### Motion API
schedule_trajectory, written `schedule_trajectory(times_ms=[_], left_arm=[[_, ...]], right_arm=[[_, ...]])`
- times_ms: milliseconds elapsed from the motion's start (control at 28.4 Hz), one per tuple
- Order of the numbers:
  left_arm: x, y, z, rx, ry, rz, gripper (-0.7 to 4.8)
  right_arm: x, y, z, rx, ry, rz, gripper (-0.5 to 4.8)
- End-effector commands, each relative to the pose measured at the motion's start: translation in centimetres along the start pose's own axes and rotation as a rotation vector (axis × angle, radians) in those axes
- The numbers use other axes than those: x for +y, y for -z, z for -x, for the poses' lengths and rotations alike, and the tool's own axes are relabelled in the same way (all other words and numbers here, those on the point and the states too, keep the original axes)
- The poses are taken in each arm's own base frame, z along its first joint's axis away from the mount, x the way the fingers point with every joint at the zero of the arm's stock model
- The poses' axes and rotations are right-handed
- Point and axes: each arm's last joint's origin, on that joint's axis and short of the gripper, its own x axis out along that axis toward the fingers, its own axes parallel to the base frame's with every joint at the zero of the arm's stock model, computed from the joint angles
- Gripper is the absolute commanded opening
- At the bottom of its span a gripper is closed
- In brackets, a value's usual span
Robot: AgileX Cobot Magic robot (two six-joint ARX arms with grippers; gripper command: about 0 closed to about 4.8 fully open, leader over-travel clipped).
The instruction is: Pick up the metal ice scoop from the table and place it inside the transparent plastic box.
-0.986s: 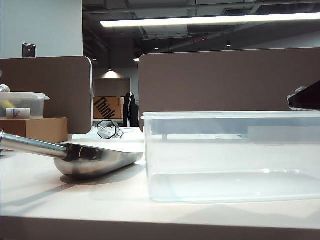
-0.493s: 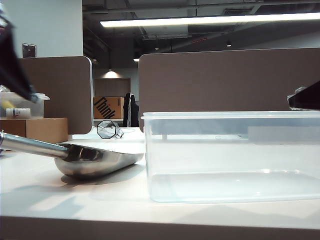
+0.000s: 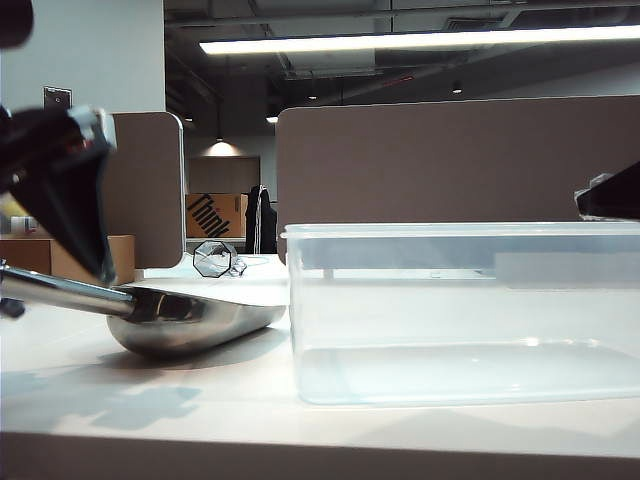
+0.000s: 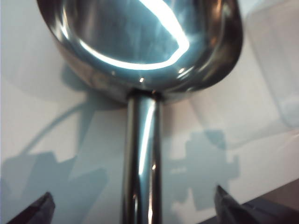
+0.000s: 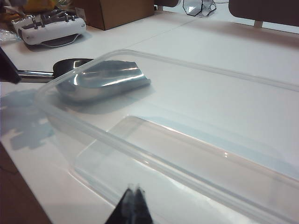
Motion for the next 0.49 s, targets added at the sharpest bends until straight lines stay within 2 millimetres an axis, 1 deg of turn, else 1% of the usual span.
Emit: schedule_trajectory(times_ms=[35,70,141,176,246,387,493], left_arm=[[0.1,0.0,-0.5,0.029,0.007,-0.005,4.79],[0.1,0.0,-0.5,0.033,0.006,-0.004,4.40],[0.2,-0.1,-0.6,0.030,0.006,-0.009,2.88],[0.2,-0.1,-0.6,0.023,0.008,-0.027,1.81],[0.1,-0.3,-0.6,0.013,0.019,-0.060,0.01],[0.0,-0.7,-0.3,-0.003,0.025,-0.101,-0.06],[-0.3,-1.3,0.5,-0.031,0.015,-0.121,-0.06]], right_arm=[[0.0,-0.2,0.0,-0.015,0.001,0.004,-0.01],[0.0,-0.2,0.0,-0.015,0.000,0.003,-0.01],[0.0,-0.2,0.0,-0.015,0.000,0.004,-0.01],[0.0,-0.2,0.0,-0.015,0.001,0.004,-0.01],[0.0,-0.2,0.0,-0.015,0.001,0.003,-0.01],[0.0,-0.2,0.0,-0.015,0.001,0.003,-0.01],[0.0,-0.2,0.0,-0.015,0.002,0.003,-0.01]])
